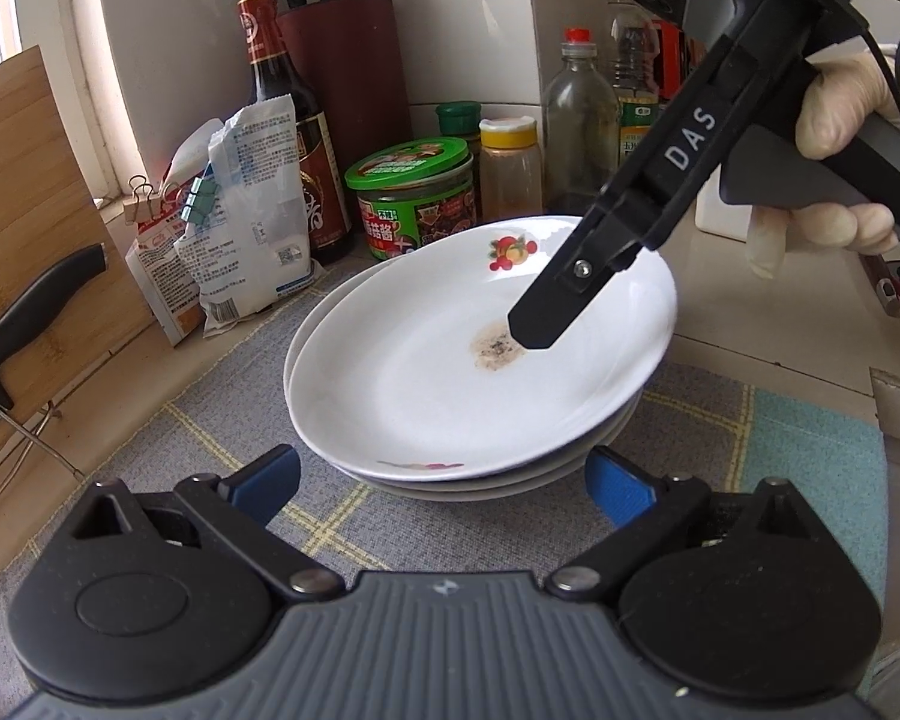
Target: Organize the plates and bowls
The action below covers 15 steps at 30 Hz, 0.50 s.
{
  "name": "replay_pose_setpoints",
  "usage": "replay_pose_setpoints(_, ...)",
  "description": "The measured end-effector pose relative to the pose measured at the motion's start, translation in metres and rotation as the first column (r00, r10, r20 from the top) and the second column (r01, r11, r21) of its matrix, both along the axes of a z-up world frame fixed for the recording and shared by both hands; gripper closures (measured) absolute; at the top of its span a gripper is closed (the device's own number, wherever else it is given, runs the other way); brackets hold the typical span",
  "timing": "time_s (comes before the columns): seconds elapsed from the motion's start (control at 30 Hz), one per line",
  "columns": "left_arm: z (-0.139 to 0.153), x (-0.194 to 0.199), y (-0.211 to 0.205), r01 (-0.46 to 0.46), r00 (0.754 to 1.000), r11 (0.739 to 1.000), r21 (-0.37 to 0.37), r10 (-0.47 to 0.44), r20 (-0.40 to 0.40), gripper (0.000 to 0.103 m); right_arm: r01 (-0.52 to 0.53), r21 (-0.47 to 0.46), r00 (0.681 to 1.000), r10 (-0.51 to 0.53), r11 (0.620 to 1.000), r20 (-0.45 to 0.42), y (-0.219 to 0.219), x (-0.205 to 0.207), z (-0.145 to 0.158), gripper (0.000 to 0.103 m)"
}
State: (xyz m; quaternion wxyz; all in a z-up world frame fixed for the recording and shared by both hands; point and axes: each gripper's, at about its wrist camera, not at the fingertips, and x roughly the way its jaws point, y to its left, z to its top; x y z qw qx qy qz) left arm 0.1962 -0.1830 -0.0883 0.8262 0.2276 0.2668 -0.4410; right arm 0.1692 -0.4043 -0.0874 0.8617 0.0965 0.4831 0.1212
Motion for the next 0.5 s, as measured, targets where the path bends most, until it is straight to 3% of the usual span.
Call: replay_pose_setpoints(0.5, 0.01, -0.01, 0.018, -0.043, 0.999, 0.998, -0.055, 0.043, -0.008, 0.001, 0.026, -0.071, 0.999, -0.028, 0.997, -0.028, 0.009, -0.011, 0.001, 0.0)
